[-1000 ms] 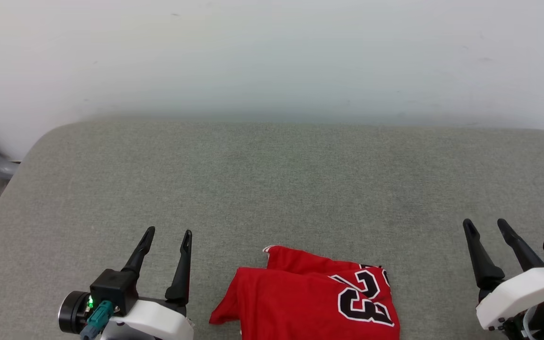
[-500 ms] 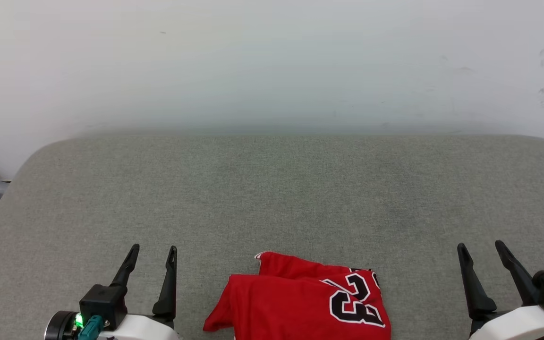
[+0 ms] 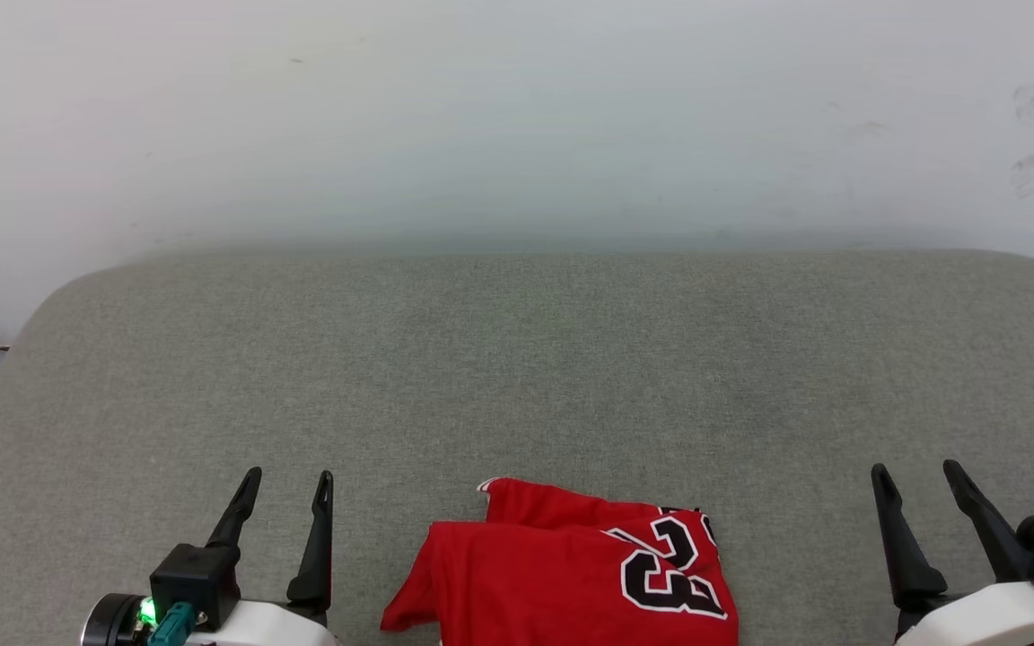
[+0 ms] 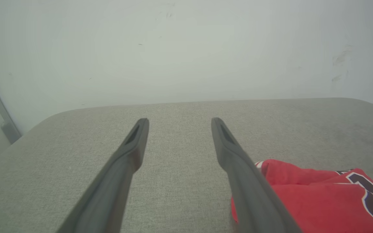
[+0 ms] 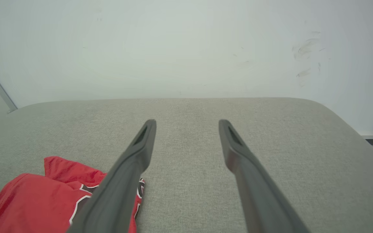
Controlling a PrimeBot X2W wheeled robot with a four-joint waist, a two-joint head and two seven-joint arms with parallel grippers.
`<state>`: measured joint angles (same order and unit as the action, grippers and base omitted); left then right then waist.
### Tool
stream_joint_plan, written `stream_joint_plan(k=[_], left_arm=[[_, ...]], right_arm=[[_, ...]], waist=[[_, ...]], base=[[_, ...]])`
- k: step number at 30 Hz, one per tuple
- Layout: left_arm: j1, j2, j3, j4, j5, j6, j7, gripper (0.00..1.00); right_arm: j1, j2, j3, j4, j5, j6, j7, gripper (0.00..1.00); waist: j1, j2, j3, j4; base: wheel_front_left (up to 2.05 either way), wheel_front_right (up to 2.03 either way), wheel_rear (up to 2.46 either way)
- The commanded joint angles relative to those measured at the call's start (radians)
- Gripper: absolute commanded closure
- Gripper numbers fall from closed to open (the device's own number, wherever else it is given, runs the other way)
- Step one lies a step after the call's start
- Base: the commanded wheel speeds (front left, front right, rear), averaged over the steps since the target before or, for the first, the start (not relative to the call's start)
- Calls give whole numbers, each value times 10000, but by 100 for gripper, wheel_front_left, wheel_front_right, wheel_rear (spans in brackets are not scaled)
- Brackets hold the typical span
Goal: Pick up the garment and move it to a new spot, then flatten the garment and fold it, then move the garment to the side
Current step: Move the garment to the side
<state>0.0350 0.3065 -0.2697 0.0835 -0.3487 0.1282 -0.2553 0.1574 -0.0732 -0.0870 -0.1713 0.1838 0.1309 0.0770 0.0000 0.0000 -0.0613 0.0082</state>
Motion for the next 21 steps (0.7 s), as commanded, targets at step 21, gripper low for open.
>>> stream_joint_plan(k=[21], left_arm=[[-959, -204, -21, -498, 236, -217, -104, 0]], right_arm=[[-208, -539, -225, 1827, 3633, -3, 5000, 0]], waist=[[0, 0, 1467, 989]], base=[[0, 0, 0]])
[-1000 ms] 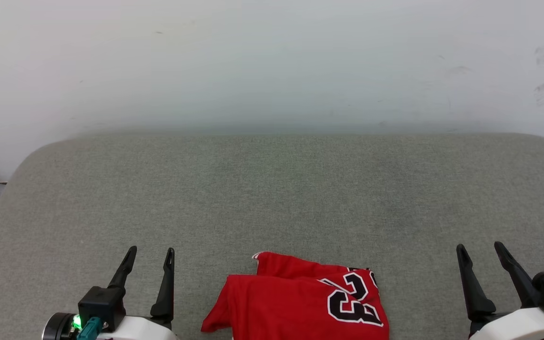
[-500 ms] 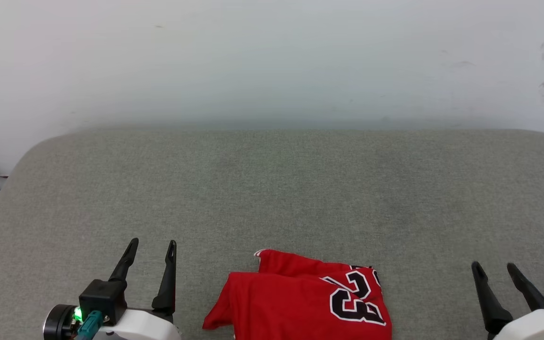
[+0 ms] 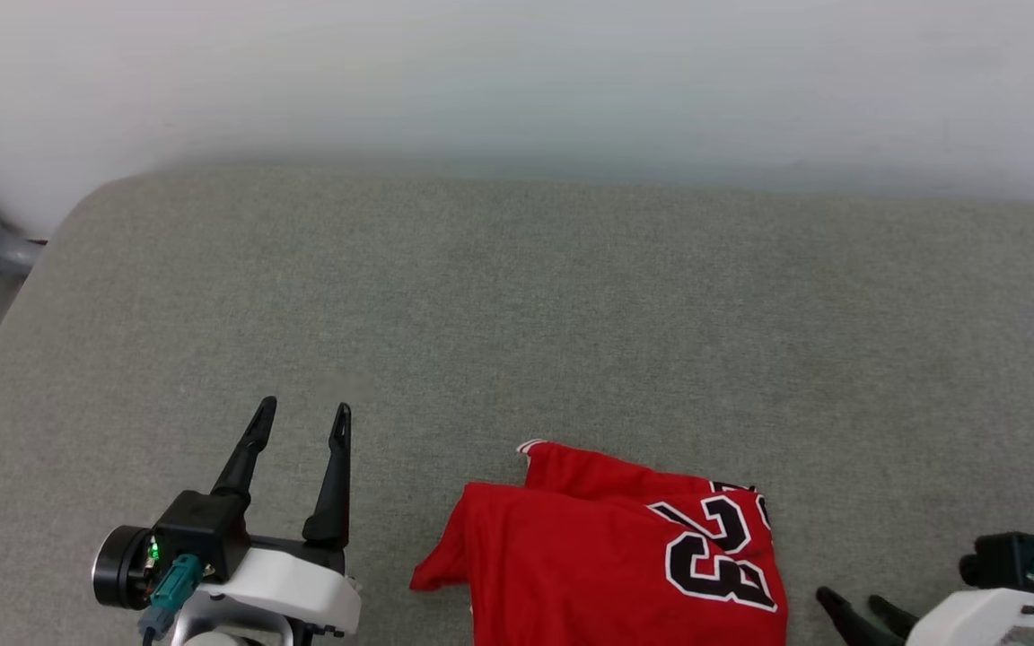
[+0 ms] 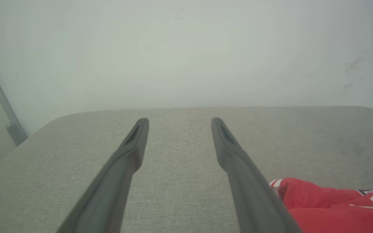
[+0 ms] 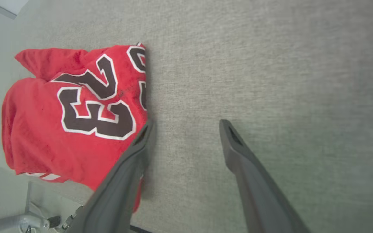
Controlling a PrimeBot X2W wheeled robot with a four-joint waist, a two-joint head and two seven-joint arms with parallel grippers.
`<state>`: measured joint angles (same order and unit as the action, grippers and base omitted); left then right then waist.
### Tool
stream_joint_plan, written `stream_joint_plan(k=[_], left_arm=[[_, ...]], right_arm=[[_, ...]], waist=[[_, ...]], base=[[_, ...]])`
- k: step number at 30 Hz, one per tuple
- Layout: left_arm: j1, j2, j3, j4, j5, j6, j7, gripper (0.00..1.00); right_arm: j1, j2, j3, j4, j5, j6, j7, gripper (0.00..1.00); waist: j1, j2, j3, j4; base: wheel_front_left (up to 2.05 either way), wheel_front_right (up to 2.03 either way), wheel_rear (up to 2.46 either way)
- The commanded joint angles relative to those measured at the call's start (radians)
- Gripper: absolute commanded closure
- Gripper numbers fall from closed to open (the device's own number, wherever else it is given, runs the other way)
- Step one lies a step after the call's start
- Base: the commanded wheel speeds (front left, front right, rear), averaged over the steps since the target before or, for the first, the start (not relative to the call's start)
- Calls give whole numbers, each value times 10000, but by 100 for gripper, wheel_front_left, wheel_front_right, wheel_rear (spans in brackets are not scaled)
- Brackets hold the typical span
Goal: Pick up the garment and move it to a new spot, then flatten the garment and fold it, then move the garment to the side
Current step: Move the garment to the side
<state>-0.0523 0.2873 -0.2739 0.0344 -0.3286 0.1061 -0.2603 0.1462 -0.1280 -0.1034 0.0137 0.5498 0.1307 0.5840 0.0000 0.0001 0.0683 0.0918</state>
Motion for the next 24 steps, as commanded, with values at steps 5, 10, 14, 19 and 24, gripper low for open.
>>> stream_joint_plan(k=[5, 10, 14, 19, 24], left_arm=[[-355, -177, 42, 8, 107, -160, -61, 0], [-540, -344, 96, 107, 194, -329, -54, 0], [-593, -433, 159, 192, 277, -426, -52, 0], [-584, -558, 319, 300, 383, -527, -46, 0], [-344, -624, 429, 397, 527, -588, -47, 0]], right_arm=[[-724, 89, 706, 575, 662, -1, 469, 0], [-1249, 237, 1245, 1515, 1187, -4, 890, 0], [-1387, 342, 1538, 2228, 1451, -10, 1419, 0], [-1580, 295, 1667, 2364, 1437, -10, 1409, 100], [-1825, -8, 1715, 1887, 1211, -7, 1052, 100]], waist=[[0, -1, 562, 390], [0, -1, 793, 595], [0, -1, 890, 722], [0, -1, 854, 767], [0, -1, 491, 589]], base=[[0, 0, 0], [0, 0, 0], [0, 0, 0], [0, 0, 0], [0, 0, 0]])
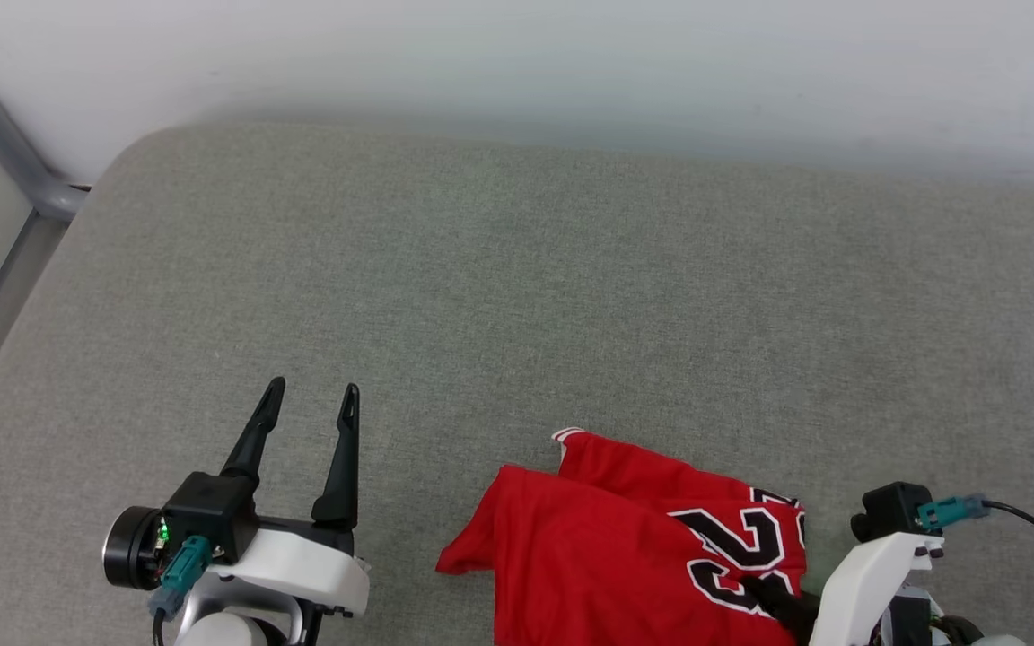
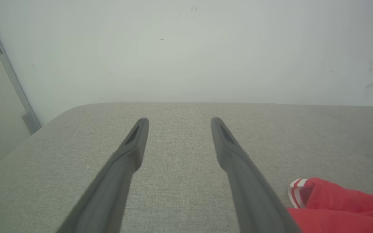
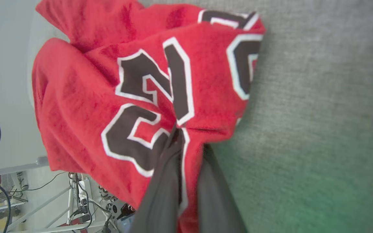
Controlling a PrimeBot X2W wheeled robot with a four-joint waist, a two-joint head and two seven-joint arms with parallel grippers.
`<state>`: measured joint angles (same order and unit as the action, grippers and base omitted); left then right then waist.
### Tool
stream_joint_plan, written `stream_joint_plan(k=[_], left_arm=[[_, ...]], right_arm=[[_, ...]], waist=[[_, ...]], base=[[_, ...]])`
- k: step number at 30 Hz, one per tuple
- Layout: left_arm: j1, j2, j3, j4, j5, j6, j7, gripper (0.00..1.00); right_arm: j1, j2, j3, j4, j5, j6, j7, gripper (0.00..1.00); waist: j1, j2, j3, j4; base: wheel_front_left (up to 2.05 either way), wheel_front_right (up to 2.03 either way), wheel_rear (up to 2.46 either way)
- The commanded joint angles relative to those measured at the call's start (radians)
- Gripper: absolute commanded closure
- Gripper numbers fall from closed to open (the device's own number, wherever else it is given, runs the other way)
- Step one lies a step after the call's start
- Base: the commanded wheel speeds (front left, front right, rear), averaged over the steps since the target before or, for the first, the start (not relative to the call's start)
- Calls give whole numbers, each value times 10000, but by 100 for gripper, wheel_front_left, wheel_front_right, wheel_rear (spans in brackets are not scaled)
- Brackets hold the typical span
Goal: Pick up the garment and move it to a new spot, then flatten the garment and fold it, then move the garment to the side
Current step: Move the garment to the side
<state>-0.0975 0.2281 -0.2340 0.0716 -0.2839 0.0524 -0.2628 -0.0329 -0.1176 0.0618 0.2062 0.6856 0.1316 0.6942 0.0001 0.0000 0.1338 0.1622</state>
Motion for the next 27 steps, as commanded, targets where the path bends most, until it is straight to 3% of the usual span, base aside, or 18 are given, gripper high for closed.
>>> stream_joint_plan(k=[1, 9, 18, 27], left_arm=[[148, -39, 38, 24, 110, -67, -22, 0], [701, 79, 76, 108, 202, -70, -20, 0], [588, 277, 50, -158, 278, -61, 11, 0], [-222, 672, -7, -897, 533, -167, 281, 0]], right_arm=[[-75, -189, 68, -156, -196, -17, -107, 100], [153, -925, -66, -810, -926, -13, -95, 100], [-205, -1483, -338, -871, -1212, -13, 192, 100], [-1797, -1372, -399, -270, -994, -13, -614, 100]], waist=[[-1, 0, -271, -181], [-1, 0, -888, -1303], [-1, 0, -693, -3595], [-1, 0, 855, -5252]], base=[[0, 0, 0], [0, 0, 0], [0, 0, 0], [0, 0, 0]])
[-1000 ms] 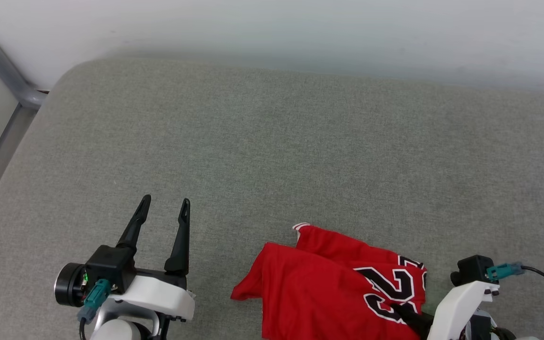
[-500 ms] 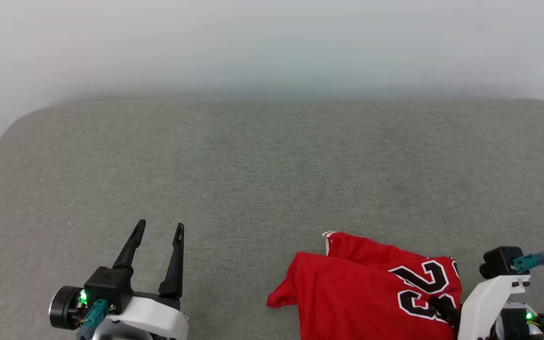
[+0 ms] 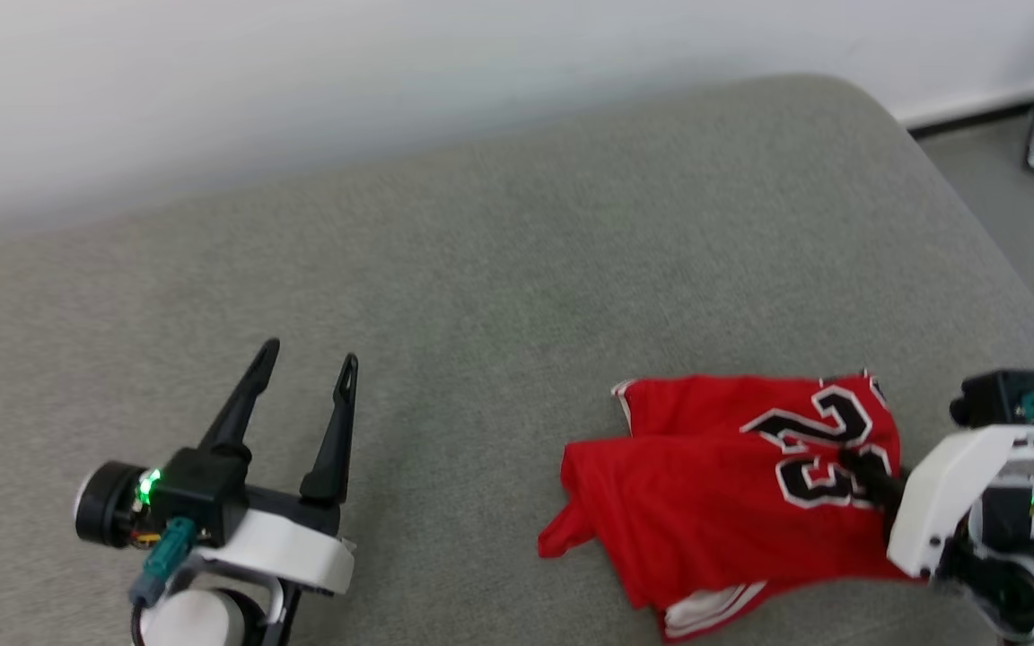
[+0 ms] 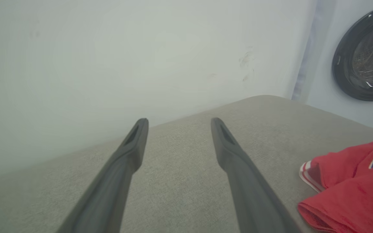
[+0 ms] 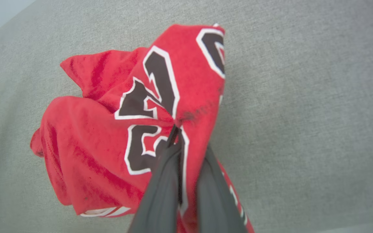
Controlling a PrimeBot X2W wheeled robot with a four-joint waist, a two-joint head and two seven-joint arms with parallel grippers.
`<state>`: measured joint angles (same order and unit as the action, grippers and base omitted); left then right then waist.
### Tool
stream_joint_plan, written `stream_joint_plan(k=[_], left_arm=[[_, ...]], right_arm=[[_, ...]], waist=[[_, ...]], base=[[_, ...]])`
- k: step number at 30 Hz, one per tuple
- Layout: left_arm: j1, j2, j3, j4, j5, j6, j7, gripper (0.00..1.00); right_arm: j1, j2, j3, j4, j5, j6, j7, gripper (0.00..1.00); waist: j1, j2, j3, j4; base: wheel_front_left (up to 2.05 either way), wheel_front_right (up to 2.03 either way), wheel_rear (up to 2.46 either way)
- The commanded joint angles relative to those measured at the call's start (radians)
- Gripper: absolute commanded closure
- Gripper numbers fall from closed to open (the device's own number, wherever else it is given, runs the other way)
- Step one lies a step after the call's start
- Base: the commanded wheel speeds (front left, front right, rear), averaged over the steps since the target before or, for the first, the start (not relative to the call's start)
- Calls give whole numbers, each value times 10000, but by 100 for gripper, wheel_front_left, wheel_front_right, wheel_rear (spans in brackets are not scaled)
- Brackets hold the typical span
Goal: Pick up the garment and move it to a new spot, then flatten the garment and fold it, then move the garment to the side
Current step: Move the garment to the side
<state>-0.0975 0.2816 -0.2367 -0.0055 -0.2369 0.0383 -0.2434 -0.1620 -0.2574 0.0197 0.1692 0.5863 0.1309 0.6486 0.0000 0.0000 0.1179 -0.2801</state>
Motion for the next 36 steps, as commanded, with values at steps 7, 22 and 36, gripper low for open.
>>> stream_joint_plan(k=[7, 22, 36], left_arm=[[-1011, 506, -87, -740, 342, -215, 454, 0], [-2949, 1073, -561, -2179, 864, -804, 1253, 0], [-3460, 1062, -824, -2077, 865, -893, 1085, 0]], right_arm=[[-2094, -258, -418, 926, -289, -4, -946, 100], [-5152, -1785, -2936, 2853, -2368, -6, -1523, 100], [-6392, -1730, -4247, 4870, -4613, -7, -4124, 0]], waist=[[0, 0, 2174, -1141], [0, 0, 4802, -478], [0, 0, 5259, -207]], base=[[0, 0, 0], [0, 0, 0], [0, 0, 0]])
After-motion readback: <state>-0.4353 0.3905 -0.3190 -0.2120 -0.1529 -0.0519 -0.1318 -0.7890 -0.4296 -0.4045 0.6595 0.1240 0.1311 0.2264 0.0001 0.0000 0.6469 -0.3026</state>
